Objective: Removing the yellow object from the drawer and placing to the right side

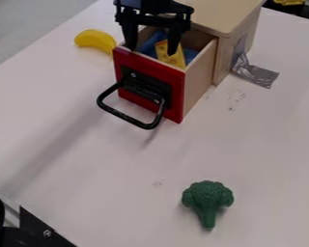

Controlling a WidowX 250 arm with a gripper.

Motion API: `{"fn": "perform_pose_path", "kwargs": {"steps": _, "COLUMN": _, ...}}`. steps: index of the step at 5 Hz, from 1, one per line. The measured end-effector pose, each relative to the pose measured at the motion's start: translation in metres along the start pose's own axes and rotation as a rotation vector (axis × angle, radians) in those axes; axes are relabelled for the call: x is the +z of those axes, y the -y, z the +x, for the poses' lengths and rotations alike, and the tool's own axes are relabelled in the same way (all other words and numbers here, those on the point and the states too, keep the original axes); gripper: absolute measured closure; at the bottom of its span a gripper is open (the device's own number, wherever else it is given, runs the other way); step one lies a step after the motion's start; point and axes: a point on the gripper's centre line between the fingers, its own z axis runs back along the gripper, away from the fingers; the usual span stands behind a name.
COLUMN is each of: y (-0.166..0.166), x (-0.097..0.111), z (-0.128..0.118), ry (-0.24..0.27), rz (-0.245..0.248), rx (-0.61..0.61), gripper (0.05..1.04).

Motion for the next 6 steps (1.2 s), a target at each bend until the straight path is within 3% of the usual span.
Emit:
{"fn": "perform_pose_path", "kwargs": {"steps": 1, "y": 0.001, "x": -0.006, "z": 0.002, "ry": -0.003, "rz": 0.0, "rx": 0.002, "gripper": 0.085}}
{"fn": "perform_pose_path", "kwargs": {"steps": 2, "y": 0.004, "x": -0.001, "z": 0.012, "ry": 0.025, "rz": -0.009, "rx": 0.005, "gripper": 0.085}}
{"fn": "perform_pose_path", "kwargs": {"steps": 6, "y": 0.016, "x": -0.024, "z": 0.018, "ry": 0.031, "rz": 0.004, "rx": 0.009, "gripper": 0.085}}
